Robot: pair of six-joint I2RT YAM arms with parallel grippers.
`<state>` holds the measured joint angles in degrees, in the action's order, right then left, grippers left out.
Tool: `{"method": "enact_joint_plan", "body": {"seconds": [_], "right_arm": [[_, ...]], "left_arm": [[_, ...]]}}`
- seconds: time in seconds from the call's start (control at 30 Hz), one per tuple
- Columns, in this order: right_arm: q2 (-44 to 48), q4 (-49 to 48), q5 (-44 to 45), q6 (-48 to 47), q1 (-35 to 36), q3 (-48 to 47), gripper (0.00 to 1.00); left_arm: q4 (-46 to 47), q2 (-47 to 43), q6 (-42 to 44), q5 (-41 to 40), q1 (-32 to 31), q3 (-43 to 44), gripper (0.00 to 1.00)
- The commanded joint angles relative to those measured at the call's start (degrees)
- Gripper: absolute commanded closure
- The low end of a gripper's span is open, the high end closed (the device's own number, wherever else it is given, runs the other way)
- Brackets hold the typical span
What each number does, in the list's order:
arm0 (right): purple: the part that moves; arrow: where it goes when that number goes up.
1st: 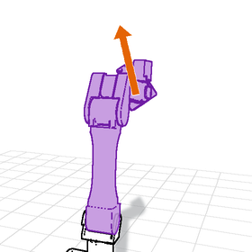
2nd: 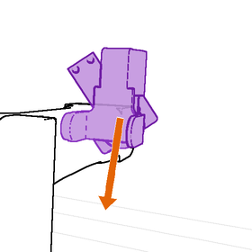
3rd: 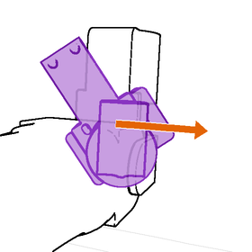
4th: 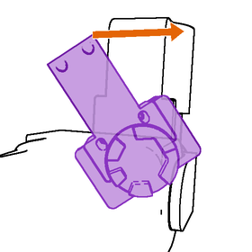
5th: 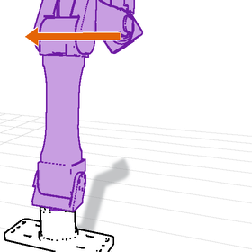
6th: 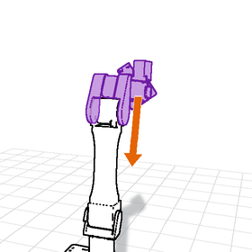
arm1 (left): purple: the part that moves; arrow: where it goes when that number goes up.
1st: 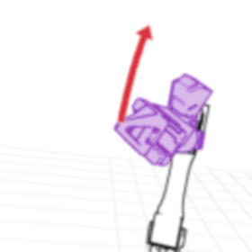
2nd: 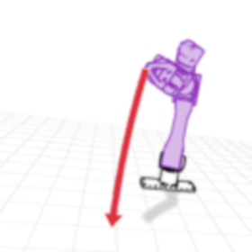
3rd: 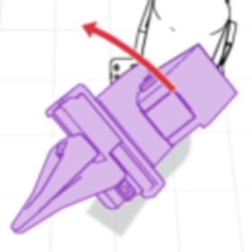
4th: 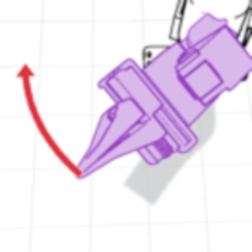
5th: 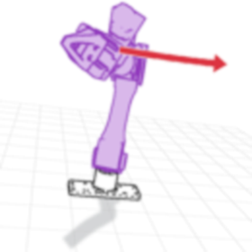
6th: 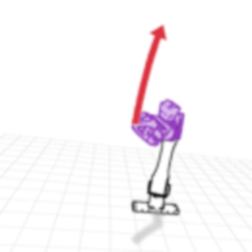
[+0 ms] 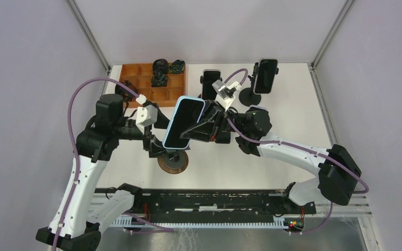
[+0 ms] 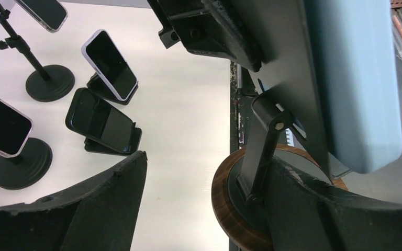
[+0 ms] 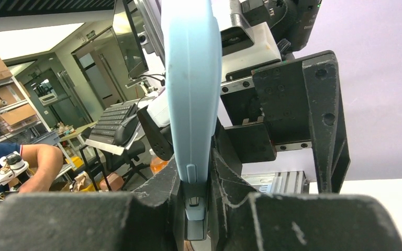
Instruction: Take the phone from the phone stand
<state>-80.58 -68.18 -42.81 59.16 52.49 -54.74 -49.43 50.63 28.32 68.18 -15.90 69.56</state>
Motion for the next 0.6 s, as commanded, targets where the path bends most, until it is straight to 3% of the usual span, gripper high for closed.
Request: {"method": "enact_joint_plan", "body": {"seconds": [0.0,0.27,0.4,0.57], "right_arm": [[0.24,-7.36,2.82,0.98,0.92,-4.25,1.00],[-0.11,-4.43,2.72,-0.55,1.47,-4.32,1.00],[1.00,0.69,2.53,-3.40,1.16,-4.58,1.00],[3.36,9.67,4.84,-7.30,-0.88,-4.56,0.89]], "left_arm": [[2.32,-0.64,-2.67,2.35,-0.09,-0.19,0.21],[1.79,-0.62,0.12,2.56,-0.09,-0.21,0.69],[-4.96,-0.21,8.76,1.76,-0.07,1.07,0.96],[-15.98,1.15,19.12,-0.12,-0.10,3.55,0.98]]}}
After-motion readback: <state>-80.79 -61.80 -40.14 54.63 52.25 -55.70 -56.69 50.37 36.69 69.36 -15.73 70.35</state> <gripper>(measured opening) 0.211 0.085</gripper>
